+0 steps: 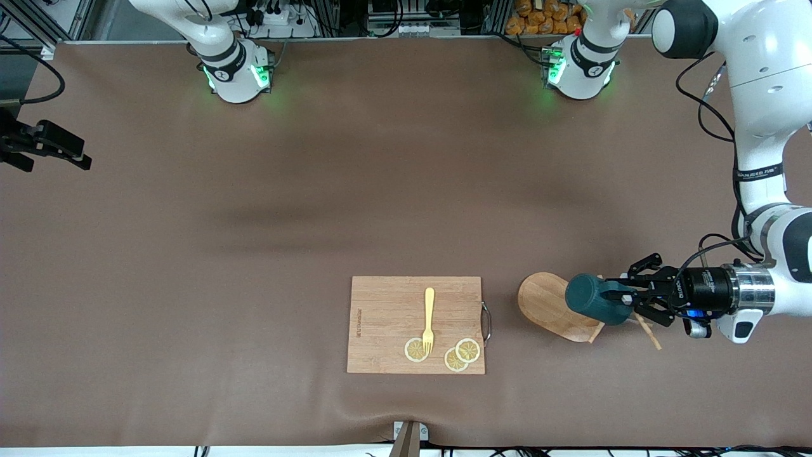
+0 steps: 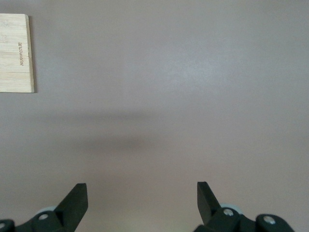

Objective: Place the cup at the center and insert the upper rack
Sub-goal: 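Slide the mug handle onto a mug tree peg with the left gripper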

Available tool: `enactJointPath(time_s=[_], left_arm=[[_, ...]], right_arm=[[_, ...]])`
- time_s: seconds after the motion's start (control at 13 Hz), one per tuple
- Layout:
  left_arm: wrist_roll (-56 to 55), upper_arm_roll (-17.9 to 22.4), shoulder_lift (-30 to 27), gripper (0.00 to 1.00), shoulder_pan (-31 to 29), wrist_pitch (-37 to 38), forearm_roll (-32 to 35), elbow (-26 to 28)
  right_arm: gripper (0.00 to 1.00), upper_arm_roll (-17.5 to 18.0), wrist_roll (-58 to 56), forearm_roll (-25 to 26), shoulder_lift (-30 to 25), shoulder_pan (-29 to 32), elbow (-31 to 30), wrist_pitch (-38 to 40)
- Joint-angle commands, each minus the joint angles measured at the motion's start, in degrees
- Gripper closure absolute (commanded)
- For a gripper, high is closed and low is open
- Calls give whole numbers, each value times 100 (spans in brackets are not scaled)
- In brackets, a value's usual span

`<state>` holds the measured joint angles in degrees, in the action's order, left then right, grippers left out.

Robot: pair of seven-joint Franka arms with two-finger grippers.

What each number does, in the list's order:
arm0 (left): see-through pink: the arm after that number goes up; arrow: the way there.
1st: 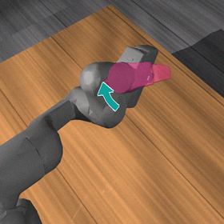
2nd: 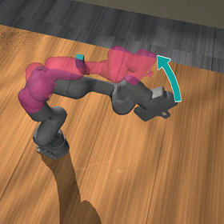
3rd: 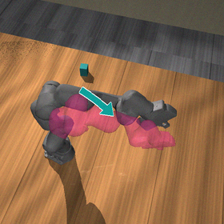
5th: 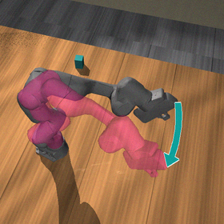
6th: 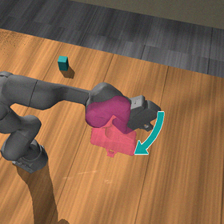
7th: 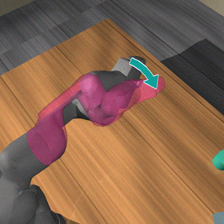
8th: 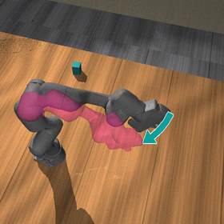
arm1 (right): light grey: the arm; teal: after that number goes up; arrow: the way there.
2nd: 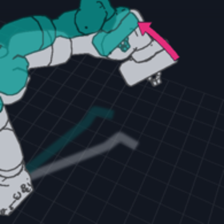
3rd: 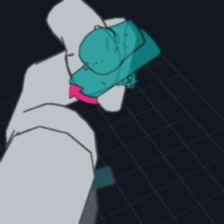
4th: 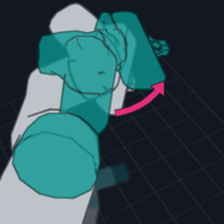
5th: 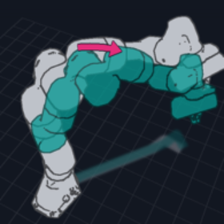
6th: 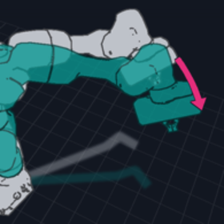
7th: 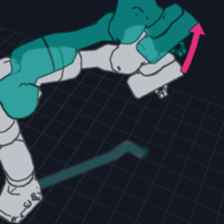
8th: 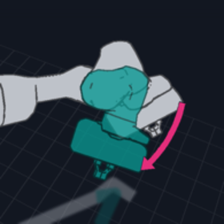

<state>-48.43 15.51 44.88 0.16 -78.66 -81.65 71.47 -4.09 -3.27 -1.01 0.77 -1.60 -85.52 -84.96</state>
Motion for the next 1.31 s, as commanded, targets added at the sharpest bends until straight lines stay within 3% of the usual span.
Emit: enactJointPath(time_s=[0.0, 0.54, 0.62, 0.69, 0.85, 1.0, 1.08, 1.23], left_arm=[[62, -31, 74, 100, -51, 88, -246, -37], [45, -40, 91, 100, -87, 114, -325, -28], [45, -40, 91, 94, -87, 149, -351, -28], [36, -48, 126, 85, -95, 175, -439, -28], [27, -40, 153, 38, -104, 211, -510, -28], [18, -40, 135, 29, -113, 211, -510, -28], [18, -48, 127, 17, -139, 228, -510, -28], [18, -48, 109, 4, -148, 272, -510, -37]], right_arm=[[0, 40, -16, -22, -68, 28, -70, -12], [0, 40, -7, -22, -86, 28, -79, 314], [0, 40, -7, -22, -86, 28, -79, 331], [0, 40, 1, -22, -86, 28, -79, 340], [0, 40, -7, -31, -86, 10, -79, 340], [0, 49, -16, -31, -86, 1, -78, 331], [0, 58, -25, -31, -86, 10, -70, 340], [0, 49, -34, -31, -86, 10, -70, 340]])
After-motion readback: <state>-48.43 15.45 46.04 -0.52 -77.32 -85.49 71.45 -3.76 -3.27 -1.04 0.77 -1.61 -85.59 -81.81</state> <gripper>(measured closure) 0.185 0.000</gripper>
